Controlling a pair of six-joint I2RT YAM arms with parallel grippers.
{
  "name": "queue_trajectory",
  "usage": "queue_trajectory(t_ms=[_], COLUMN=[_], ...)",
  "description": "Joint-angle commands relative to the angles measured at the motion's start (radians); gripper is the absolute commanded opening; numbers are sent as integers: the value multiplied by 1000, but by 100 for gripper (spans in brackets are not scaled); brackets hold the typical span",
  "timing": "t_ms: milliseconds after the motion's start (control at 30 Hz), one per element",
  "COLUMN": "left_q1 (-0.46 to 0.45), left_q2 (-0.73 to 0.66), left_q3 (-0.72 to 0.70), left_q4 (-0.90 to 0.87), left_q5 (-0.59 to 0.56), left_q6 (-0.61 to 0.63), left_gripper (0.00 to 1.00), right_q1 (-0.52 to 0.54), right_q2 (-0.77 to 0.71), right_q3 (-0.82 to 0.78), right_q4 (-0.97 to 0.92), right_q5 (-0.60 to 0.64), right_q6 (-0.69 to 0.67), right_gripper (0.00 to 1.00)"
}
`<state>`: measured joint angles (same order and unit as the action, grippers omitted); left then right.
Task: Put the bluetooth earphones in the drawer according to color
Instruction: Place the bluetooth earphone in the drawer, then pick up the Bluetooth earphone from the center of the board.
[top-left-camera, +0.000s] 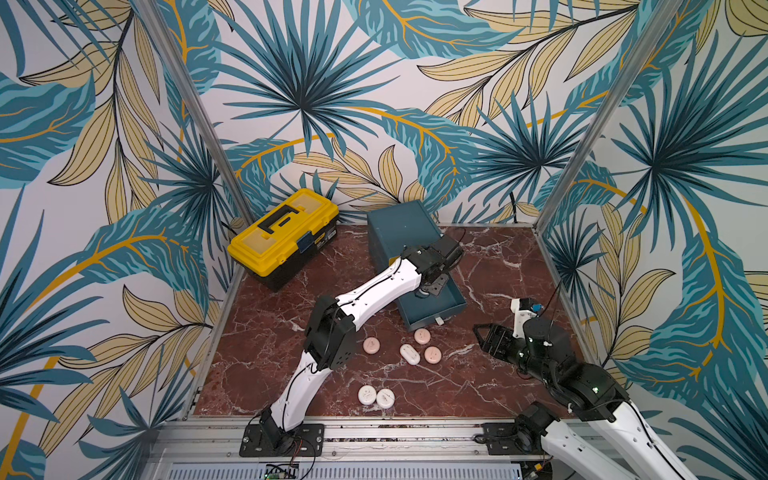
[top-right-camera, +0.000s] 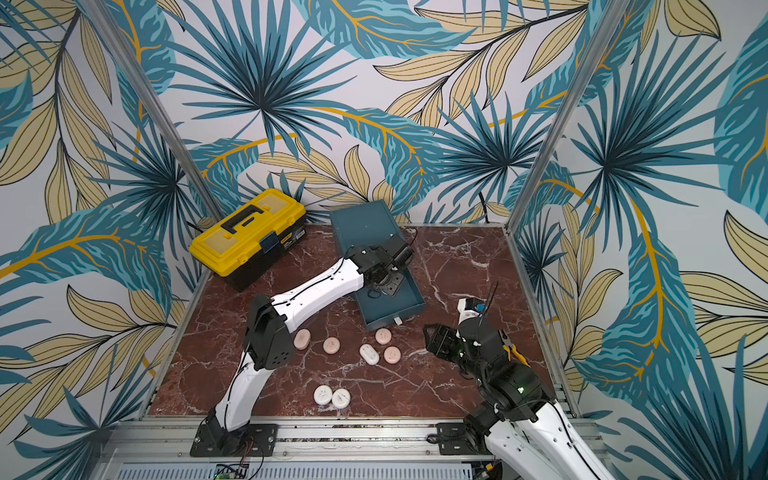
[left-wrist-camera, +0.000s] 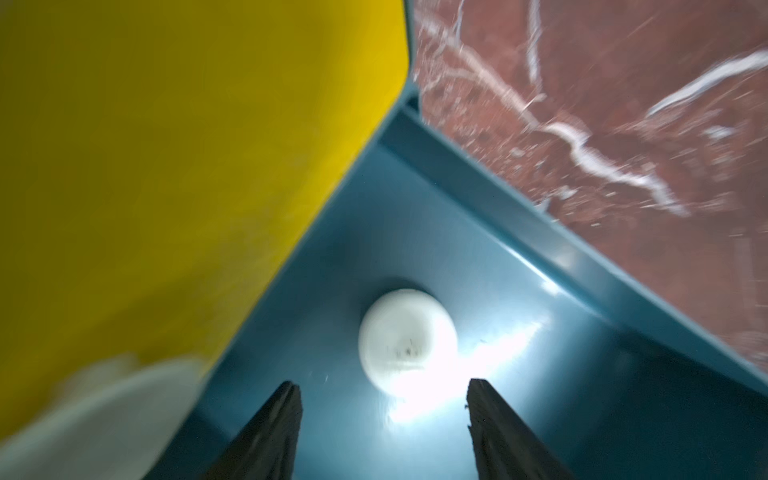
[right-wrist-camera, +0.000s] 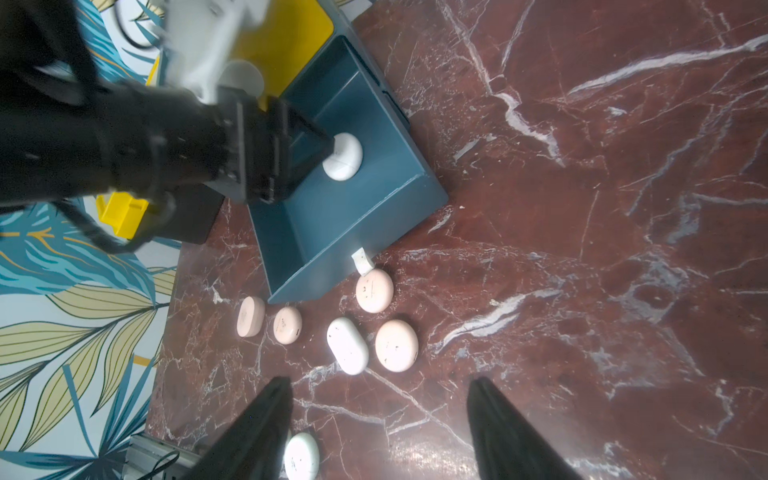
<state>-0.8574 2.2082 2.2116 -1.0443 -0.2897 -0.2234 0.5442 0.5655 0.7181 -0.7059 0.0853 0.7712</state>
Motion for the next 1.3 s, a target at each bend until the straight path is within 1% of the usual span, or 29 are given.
queue_trajectory(t_ms=[0,133,233,267,367,433,467,533,633,767,933,1133,1267], left_q1=[-22,-31,-30,-27,-8,4,12,27,43,59,64,65,67], left_q2=[-206,-353,-463,-500,-610,-681,-715,-770,-840,-911,-972,-1017,-1028], left_q3=[-21,-129,-240,-279,-399,-479,-515,-571,-642,-705,-745,-783,-801], left_q4=[33,63,74,72,70,76,74,61,44,18,-21,-48,-60], left_q5=[-9,-57,-105,-122,-147,-160,-164,-172,-181,-196,-216,-229,-236], left_q6=[13,4,-14,-27,-67,-88,-99,-118,-137,-159,-178,-193,-198], left_gripper=[68,68,69,69,70,70,70,71,71,71,71,71,72], right_q1=[3,9,45,73,191,253,307,357,404,450,486,519,526], right_q2=[29,94,171,202,310,387,421,475,548,663,792,892,933], right_q3=[15,14,14,19,50,76,85,99,113,151,192,224,200], right_q4=[16,51,78,85,94,96,101,112,131,146,171,198,268], right_q5=[-65,-136,-163,-159,-99,-59,-36,7,59,103,141,219,232], right_q6=[-49,-68,-84,-90,-118,-134,-141,-150,-167,-208,-255,-285,-297], right_gripper=[72,71,72,72,72,72,72,72,73,74,75,77,78])
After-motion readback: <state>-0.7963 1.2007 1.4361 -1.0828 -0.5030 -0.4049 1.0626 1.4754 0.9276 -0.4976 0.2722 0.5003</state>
